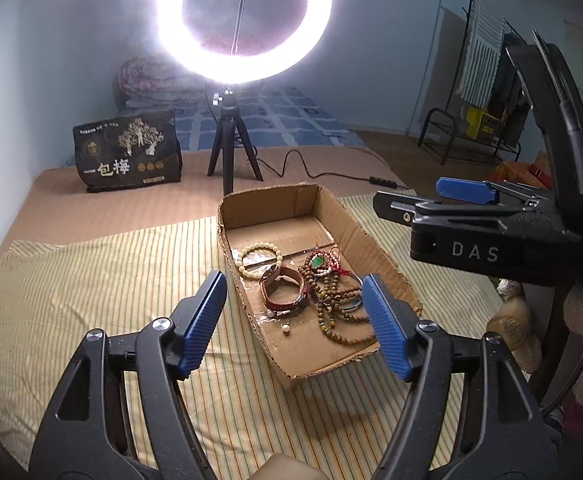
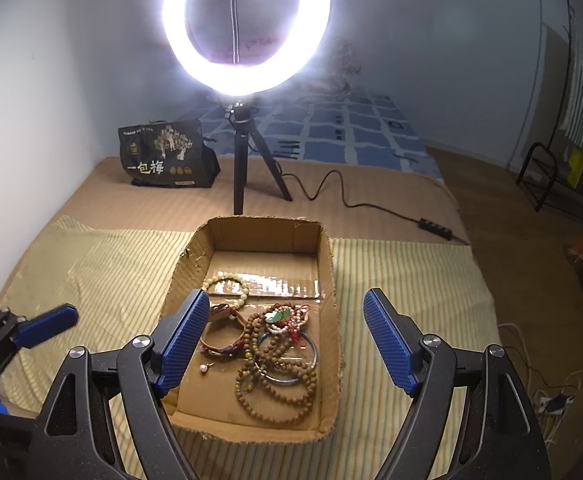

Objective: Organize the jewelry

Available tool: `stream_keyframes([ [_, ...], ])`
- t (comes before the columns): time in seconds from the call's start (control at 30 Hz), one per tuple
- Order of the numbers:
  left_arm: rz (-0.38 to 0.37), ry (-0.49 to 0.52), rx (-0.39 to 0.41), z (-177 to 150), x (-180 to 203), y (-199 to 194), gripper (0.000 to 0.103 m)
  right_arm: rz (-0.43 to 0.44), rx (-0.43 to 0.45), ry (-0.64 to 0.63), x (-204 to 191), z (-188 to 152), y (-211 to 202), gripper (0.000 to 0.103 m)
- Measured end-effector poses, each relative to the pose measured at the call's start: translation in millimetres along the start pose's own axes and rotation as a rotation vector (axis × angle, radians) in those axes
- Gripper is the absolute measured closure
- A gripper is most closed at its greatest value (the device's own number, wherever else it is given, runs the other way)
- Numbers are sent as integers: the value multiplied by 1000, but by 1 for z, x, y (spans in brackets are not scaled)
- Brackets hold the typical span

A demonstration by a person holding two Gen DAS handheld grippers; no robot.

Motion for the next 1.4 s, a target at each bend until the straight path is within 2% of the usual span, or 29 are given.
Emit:
stream_keyframes([
  [0.1, 4, 10, 15, -1, 5, -13, 29, -24, 26, -12, -2, -2, -15, 23],
  [0.23, 12, 9, 33, -2, 8, -28, 20, -37, 49, -10, -4, -5, -32, 23],
  [0.57, 23, 20, 52, -1, 14, -54, 18, -52, 83, 4, -6, -13, -61, 22],
  [0.7, 38, 39, 62, -2, 17, -60, 11, -62, 91, 1, -6, -15, -66, 22],
  [1.07, 69, 48, 73, -1, 16, -68, 9, -68, 107, 0, -5, -17, -77, 21],
  [1.17, 80, 46, 77, -1, 15, -70, 1, -69, 113, -2, -6, -18, -79, 21],
  [1.4, 100, 32, 84, 1, 11, -74, 1, -79, 127, -5, -6, -20, -81, 21],
])
Point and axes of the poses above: each gripper's, at about its wrist camera, not at the fingertips, and y roughly the way its jaws point, x to its right, z to its top, the point moved 1 cm from there along y, roughly the way its jaws point, and after that the axes turned 8 degrees about -z, right-handed, at the moved point
